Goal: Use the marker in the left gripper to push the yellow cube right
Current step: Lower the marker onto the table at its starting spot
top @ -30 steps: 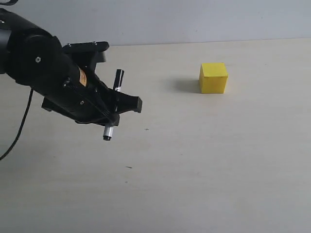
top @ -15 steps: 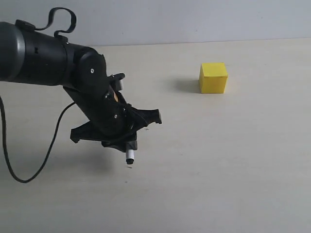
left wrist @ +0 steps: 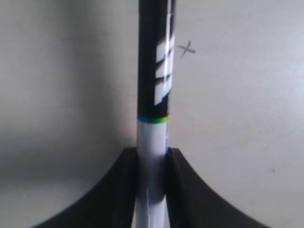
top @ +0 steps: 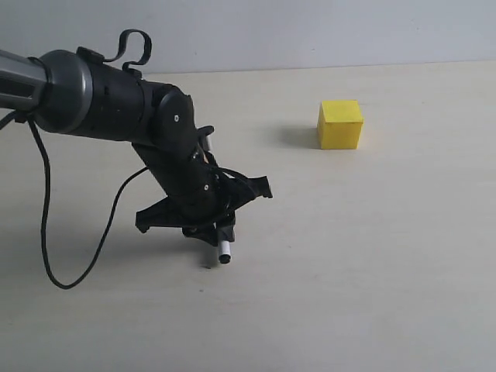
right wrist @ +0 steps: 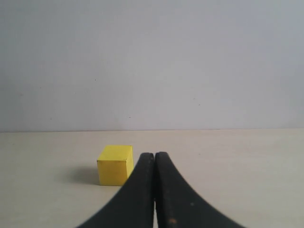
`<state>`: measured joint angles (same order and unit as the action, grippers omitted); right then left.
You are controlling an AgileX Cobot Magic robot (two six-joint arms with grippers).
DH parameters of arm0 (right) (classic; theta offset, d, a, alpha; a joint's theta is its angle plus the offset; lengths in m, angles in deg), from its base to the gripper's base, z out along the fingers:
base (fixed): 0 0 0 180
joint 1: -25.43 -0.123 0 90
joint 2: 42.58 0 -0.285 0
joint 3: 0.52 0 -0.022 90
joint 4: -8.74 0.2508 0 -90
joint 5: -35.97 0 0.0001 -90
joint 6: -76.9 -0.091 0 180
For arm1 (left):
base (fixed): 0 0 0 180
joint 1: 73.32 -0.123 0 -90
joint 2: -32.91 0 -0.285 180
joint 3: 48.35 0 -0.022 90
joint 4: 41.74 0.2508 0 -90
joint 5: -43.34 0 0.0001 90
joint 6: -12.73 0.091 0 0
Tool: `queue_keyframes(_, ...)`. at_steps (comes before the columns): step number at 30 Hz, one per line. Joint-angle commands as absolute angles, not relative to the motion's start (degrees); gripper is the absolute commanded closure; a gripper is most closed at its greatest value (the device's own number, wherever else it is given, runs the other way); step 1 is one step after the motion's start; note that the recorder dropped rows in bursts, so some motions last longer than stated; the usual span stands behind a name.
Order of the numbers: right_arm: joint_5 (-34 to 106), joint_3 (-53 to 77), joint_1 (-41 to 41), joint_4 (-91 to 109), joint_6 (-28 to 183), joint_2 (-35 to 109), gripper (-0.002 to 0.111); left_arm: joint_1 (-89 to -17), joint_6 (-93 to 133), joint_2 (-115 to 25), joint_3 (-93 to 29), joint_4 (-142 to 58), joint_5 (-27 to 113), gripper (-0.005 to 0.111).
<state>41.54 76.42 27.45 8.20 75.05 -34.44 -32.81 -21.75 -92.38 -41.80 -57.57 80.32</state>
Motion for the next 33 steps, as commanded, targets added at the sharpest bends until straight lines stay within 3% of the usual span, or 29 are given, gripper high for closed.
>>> queue_keyframes(1,41.00,76.70,27.79,8.31,75.26,-34.80,0.108,-32.20,-21.99,-92.87,-42.31,-57.50,79.58,0.107)
queue_keyframes(23,41.00,76.70,27.79,8.31,75.24,-34.80,0.108,-31.96,-19.12,-92.87,-42.44,-58.98,80.53,0.106)
queue_keyframes(27,41.00,76.70,27.79,8.31,75.24,-34.80,0.108,-31.96,-18.75,-92.87,-42.44,-59.96,80.53,0.092)
queue_keyframes(31,41.00,76.70,27.79,8.31,75.24,-34.80,0.108,-31.96,-16.82,-92.87,-42.44,-61.94,80.53,0.067)
queue_keyframes(33,41.00,76.70,27.79,8.31,75.12,-34.80,0.108,-31.96,-16.82,-92.87,-42.44,-62.06,80.33,0.060)
